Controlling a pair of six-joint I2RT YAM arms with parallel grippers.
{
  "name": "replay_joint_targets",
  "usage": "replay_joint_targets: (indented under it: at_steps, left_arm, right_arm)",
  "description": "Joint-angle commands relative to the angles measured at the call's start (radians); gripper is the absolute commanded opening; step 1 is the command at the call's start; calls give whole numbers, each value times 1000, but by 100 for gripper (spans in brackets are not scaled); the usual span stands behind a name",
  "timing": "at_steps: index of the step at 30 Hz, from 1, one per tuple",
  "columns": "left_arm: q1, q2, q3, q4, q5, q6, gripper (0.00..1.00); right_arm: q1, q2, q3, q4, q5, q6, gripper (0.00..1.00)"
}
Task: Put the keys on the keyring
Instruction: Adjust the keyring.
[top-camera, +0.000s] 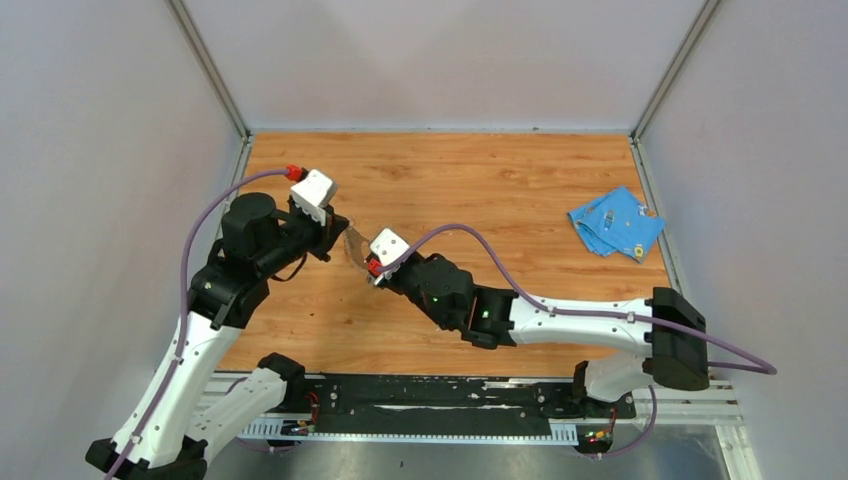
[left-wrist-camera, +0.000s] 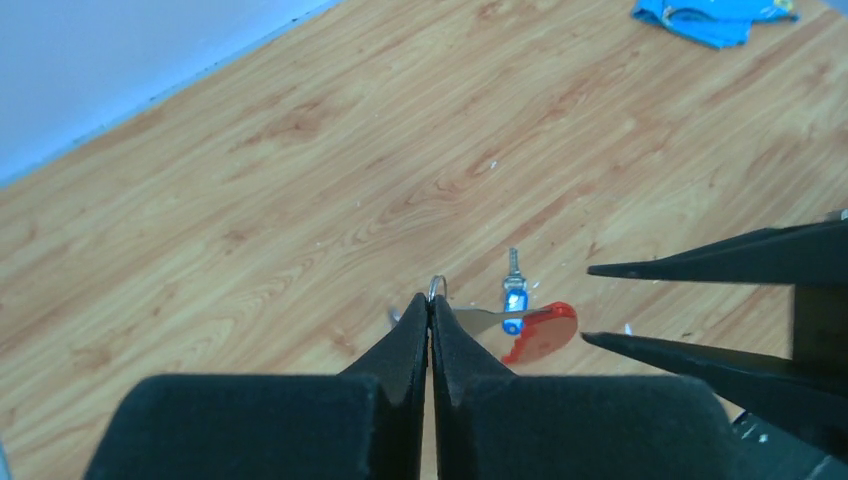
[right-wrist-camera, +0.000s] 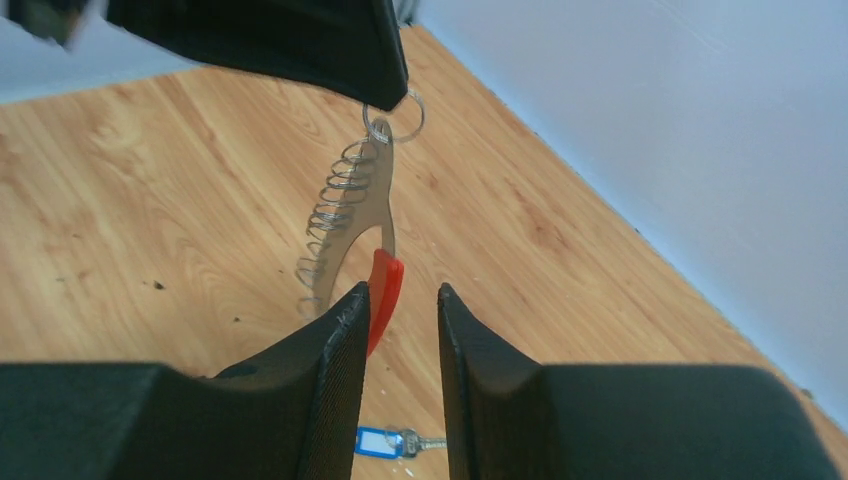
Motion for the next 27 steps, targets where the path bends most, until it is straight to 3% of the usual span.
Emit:
replay_joint_targets:
  at_steps: [1, 4, 8, 12, 17, 22, 27]
  left_arm:
    - [4, 18, 2, -41, 73, 210, 0]
    - [3, 29, 27, -101, 148, 320, 0]
    - [-12, 33, 73, -190, 250, 481, 0]
    - [-30, 38, 122, -289, 334, 597, 0]
    - [-79, 22, 143, -356, 359, 714, 0]
    - [-144, 7, 123, -358, 318, 779, 0]
    - [-176, 9, 129, -356, 303, 804, 0]
  right_arm:
    - [6, -80, 41, -48, -102, 105, 40]
    - [-15, -136, 26, -63, -168, 164, 49]
    - [-118, -211, -13, -75, -352, 290, 47]
    - [-271, -227, -37, -56, -747, 421, 38]
    - [-374, -177, 39, -148, -1131, 430, 43]
    - [-376, -138, 150, -300, -1238, 359, 47]
    - [-370, -111, 188, -333, -1259, 349, 48]
